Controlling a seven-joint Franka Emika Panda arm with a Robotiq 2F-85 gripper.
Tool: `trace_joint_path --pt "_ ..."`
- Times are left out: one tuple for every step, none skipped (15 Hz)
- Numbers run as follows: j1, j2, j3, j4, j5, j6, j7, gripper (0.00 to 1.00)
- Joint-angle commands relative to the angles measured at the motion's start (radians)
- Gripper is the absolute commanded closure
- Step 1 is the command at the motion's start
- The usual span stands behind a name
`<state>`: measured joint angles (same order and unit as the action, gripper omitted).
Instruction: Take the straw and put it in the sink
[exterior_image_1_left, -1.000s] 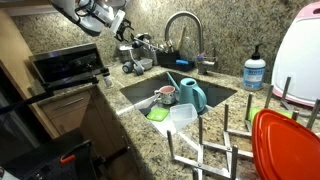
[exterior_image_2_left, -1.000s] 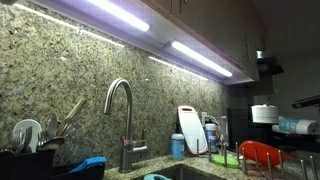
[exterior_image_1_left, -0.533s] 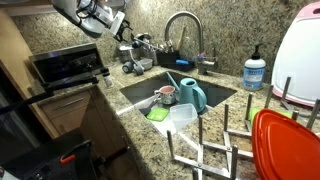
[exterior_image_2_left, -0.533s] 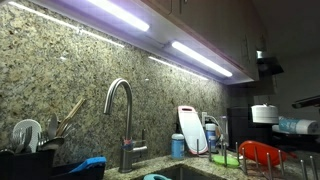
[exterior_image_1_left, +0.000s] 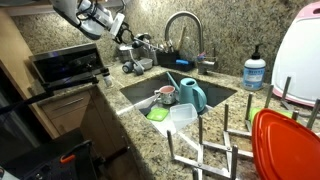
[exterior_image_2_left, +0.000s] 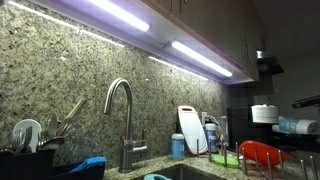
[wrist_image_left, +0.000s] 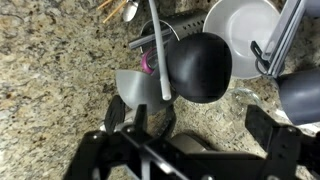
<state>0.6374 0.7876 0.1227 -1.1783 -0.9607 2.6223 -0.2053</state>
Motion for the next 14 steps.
trace_joint_path --pt "0.001 -0.005 0.008 0.025 0.018 -0.053 -0.039 0.0" --pt "0.002 -0.007 0.006 0.024 0.015 -0.055 -0.038 0.0" --pt "0.0 0.0 0.0 0.009 0.002 -0.016 -0.007 0.0" --pt "0.0 0.0 0.0 0.011 0.002 -0.018 -0.007 0.0" --pt "0.0 0.0 0.0 0.011 0.002 -0.018 -0.007 0.0" --pt "0.0 0.0 0.0 0.012 0.002 -0.018 -0.007 0.0" --pt "0.0 0.0 0.0 0.012 0.002 -0.018 -0.007 0.0" --pt "-0.004 0.004 0.004 0.013 0.008 -0.019 -0.014 0.0" --pt "-0.005 0.006 0.006 0.014 0.01 -0.02 -0.019 0.0" --pt "-0.004 0.008 0.005 0.015 0.009 -0.024 -0.02 0.04" --pt "-0.004 0.01 0.003 0.017 0.007 -0.021 -0.016 0.01" --pt "-0.004 0.01 0.005 0.014 0.008 -0.029 -0.026 0.02" --pt "-0.005 0.012 0.008 0.015 0.012 -0.031 -0.03 0.0" --pt "-0.003 0.013 0.002 0.017 0.004 -0.029 -0.025 0.0"
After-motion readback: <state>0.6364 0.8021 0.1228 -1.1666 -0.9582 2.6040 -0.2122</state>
